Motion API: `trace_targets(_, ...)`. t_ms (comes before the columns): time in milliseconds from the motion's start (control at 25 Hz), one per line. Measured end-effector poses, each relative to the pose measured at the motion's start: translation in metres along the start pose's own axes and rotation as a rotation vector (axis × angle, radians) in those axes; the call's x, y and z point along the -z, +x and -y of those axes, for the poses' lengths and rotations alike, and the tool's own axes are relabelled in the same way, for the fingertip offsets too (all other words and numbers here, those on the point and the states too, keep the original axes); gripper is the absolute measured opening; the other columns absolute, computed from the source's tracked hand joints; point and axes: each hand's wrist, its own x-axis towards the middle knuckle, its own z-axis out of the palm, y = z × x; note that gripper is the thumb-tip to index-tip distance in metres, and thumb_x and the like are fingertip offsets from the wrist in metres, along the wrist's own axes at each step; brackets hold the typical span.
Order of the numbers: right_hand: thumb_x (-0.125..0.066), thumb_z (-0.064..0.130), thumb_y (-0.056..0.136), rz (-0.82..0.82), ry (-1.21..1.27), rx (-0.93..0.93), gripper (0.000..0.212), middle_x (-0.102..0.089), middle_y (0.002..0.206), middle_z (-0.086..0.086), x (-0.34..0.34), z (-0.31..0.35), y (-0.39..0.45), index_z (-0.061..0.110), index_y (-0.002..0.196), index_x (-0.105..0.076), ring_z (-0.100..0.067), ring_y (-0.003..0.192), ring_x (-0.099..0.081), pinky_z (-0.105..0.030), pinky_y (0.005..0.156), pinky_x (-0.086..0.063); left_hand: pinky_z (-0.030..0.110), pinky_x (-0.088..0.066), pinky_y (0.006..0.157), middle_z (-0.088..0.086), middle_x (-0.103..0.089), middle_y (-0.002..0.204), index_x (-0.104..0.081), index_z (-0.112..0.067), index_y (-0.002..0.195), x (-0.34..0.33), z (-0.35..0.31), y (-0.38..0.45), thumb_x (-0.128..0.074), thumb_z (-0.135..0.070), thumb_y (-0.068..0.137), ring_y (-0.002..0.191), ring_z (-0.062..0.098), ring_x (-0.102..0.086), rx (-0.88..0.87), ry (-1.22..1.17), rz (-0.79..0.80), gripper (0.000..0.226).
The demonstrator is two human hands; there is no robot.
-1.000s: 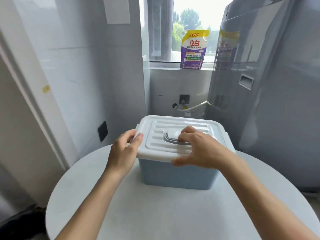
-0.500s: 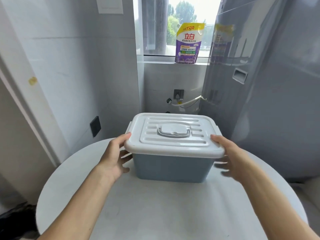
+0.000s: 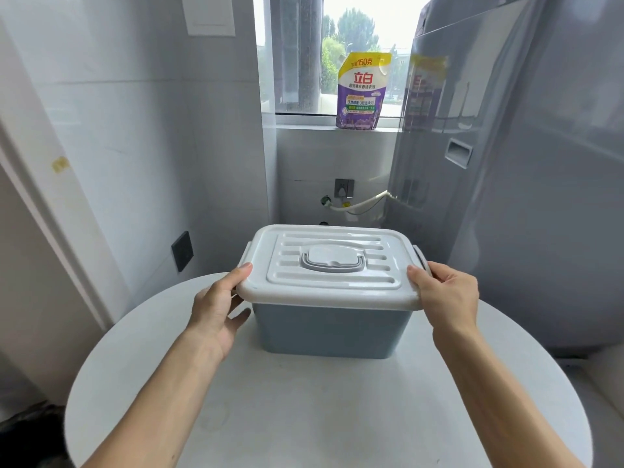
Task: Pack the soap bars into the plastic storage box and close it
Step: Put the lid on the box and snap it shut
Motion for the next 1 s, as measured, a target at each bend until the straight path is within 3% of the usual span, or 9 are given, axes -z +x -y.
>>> trace_targets(120,-0.07,0.022,0.074,0.02,0.025,0.015,0.014,-0.061,0.064,-0.003,0.002,0.001,0.002,0.009,0.079,-0.072,-0.015,0.061,-0.048,-0.031,0.061,-0.041,0.033,-0.055,0.079,0.004,-0.073,0.089,-0.071,-0.011,0.094,-0.005,0.004,0.001,-0.073,-0.015,0.079,0.085,0.018,-0.066,-0.05,-0.154,0.017,0.016)
trace_targets(240,-0.069,0.025,0.074,0.025,0.027,0.045,0.028,-0.057,0.066,-0.003,0.001,-0.006,0.002,-0.001,0.086,-0.067,-0.014,0.062,-0.045,-0.032,0.063,-0.038,0.026,-0.054,0.067,0.0,-0.075,0.085,-0.076,-0.014,0.097,-0.007,0.005,0.005,-0.066,-0.01,0.083,0.077,0.011,-0.067,-0.199,-0.086,0.049,0.017)
trace_targets(360,-0.067,0.026,0.074,0.002,0.008,0.049,0.031,-0.055,0.064,-0.003,-0.001,-0.003,0.001,-0.002,0.087,-0.065,-0.015,0.062,-0.043,-0.031,0.062,-0.038,0.024,-0.049,0.07,-0.017,-0.071,0.079,-0.077,-0.033,0.077,-0.005,0.0,0.005,-0.062,-0.015,0.083,0.076,0.007,-0.06,-0.441,0.244,-0.002,0.025)
trace_targets(440,-0.064,0.027,0.076,-0.016,-0.013,0.035,0.03,-0.054,0.065,-0.002,-0.001,0.0,-0.002,0.0,0.089,-0.067,-0.015,0.063,-0.042,-0.031,0.062,-0.037,0.028,-0.045,0.067,-0.017,-0.063,0.079,-0.071,-0.037,0.074,-0.005,0.0,0.003,-0.058,-0.022,0.083,0.076,0.01,-0.052,-0.579,0.442,-0.026,0.022)
trace_targets(520,-0.06,0.03,0.079,0.023,0.031,-0.004,0.031,-0.059,0.073,0.002,0.0,0.001,-0.016,0.006,0.096,-0.069,-0.014,0.068,-0.047,-0.032,0.066,-0.039,0.037,-0.049,0.079,-0.014,-0.066,0.095,-0.07,-0.037,0.104,-0.004,0.003,-0.007,-0.059,-0.031,0.085,0.086,0.012,-0.058,-0.489,0.408,-0.002,0.023)
trace_targets(600,-0.058,0.041,0.083,0.124,0.129,-0.099,0.037,-0.067,0.101,0.014,0.0,-0.007,-0.034,0.032,0.118,-0.064,-0.012,0.087,-0.061,-0.036,0.078,-0.048,0.04,-0.053,0.085,-0.019,-0.066,0.115,-0.05,-0.047,0.133,0.0,0.011,-0.013,-0.067,-0.044,0.081,0.104,0.01,-0.063,-0.293,0.326,0.115,0.055)
trace_targets(720,-0.057,0.056,0.082,0.211,0.214,-0.172,0.061,-0.057,0.124,0.023,-0.002,-0.015,-0.047,0.052,0.139,-0.036,-0.015,0.11,-0.061,-0.038,0.082,-0.052,0.036,-0.057,0.073,-0.021,-0.063,0.12,-0.034,-0.059,0.137,0.006,0.016,-0.013,-0.077,-0.048,0.071,0.11,0.008,-0.062,-0.192,0.263,0.248,0.08)
trace_targets(840,-0.057,0.054,0.089,0.219,0.205,-0.183,0.056,-0.054,0.119,0.027,-0.008,-0.013,-0.023,0.052,0.14,-0.032,-0.018,0.109,-0.061,-0.033,0.07,-0.051,0.044,-0.056,0.082,-0.017,-0.06,0.128,-0.027,-0.057,0.141,0.001,0.013,0.002,-0.079,-0.05,0.073,0.118,0.01,-0.059,-0.191,0.251,0.274,0.086)
trace_targets(1000,-0.056,0.052,0.09,0.233,0.2,-0.207,0.055,-0.053,0.128,0.014,-0.025,-0.003,0.011,0.049,0.14,-0.033,-0.023,0.112,-0.059,-0.033,0.063,-0.05,0.049,-0.053,0.086,-0.019,-0.052,0.136,-0.021,-0.052,0.145,-0.025,0.003,0.025,-0.073,-0.046,0.08,0.122,0.015,-0.055,-0.205,0.244,0.263,0.084)
